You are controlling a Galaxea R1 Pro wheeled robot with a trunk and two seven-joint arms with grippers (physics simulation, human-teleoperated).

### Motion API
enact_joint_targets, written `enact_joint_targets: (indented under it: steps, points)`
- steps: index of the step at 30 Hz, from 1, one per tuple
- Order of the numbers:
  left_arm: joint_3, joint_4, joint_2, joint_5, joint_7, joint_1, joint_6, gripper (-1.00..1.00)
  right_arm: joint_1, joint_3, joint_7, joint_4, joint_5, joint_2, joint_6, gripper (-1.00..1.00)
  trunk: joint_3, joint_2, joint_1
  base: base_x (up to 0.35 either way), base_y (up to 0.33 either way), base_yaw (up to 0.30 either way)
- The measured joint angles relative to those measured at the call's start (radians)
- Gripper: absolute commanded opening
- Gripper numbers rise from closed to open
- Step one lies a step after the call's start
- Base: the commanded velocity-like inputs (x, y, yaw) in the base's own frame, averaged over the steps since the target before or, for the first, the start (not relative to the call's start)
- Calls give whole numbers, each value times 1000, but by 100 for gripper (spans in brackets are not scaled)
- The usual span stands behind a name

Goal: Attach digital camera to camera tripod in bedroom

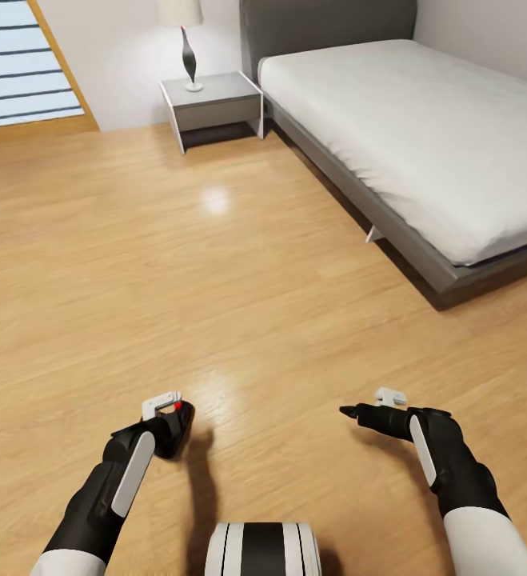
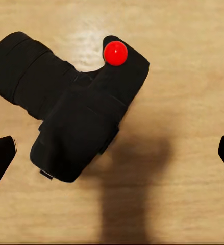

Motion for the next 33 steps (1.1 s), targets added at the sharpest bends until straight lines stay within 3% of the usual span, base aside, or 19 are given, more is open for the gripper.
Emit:
enact_joint_targets:
  steps: [13,15,20,33]
  points:
    - [0,18,9,-4,4,0,-7,100,0,0,0,4,1,0,-6,100,0,0,0,-6,0,0]
    - [4,98,25,-8,-5,0,-17,100,0,1,-1,8,2,1,-8,100,0,0,0,0,0,0]
    - [4,171,66,-7,-11,0,-69,100,0,2,0,9,0,1,-10,100,0,0,0,0,0,0]
    - [0,217,77,-8,-12,0,-123,100,0,3,-2,12,3,1,-10,100,0,0,0,0,0,0]
